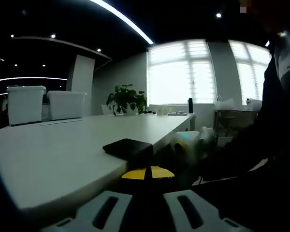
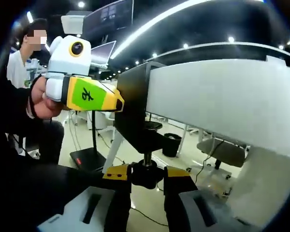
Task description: Clamp the fixed fixture on the desktop, loosen the retaining clip, secure it to the edge of the desk, and tighten the retaining clip.
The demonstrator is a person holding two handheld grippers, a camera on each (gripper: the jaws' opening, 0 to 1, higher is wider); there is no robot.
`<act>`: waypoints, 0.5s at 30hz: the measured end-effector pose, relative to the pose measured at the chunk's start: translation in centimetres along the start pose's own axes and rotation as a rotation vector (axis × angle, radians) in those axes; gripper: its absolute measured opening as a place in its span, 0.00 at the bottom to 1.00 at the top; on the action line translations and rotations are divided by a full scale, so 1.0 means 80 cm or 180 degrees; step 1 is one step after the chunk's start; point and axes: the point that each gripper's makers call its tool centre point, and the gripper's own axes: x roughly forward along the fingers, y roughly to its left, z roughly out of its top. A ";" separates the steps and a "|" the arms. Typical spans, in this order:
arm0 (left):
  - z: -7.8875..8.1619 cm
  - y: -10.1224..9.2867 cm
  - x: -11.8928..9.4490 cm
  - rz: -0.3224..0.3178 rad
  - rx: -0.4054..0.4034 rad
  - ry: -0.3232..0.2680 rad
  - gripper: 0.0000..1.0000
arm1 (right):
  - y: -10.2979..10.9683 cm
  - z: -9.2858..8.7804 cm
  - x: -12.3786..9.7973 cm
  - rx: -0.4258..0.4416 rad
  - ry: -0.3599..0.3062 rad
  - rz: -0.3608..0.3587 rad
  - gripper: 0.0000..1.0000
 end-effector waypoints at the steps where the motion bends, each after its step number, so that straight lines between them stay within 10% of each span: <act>1: 0.000 0.000 0.000 -0.0001 0.0001 0.0000 0.02 | 0.002 0.000 0.000 -0.0042 -0.0012 0.0036 0.24; 9: -0.003 -0.005 0.002 0.0026 -0.0025 0.0065 0.02 | 0.006 -0.004 -0.001 -0.0332 0.0045 0.0130 0.24; 15: -0.003 -0.008 0.001 0.0007 -0.0036 0.0043 0.02 | -0.001 -0.009 -0.020 0.0248 0.0159 -0.0705 0.31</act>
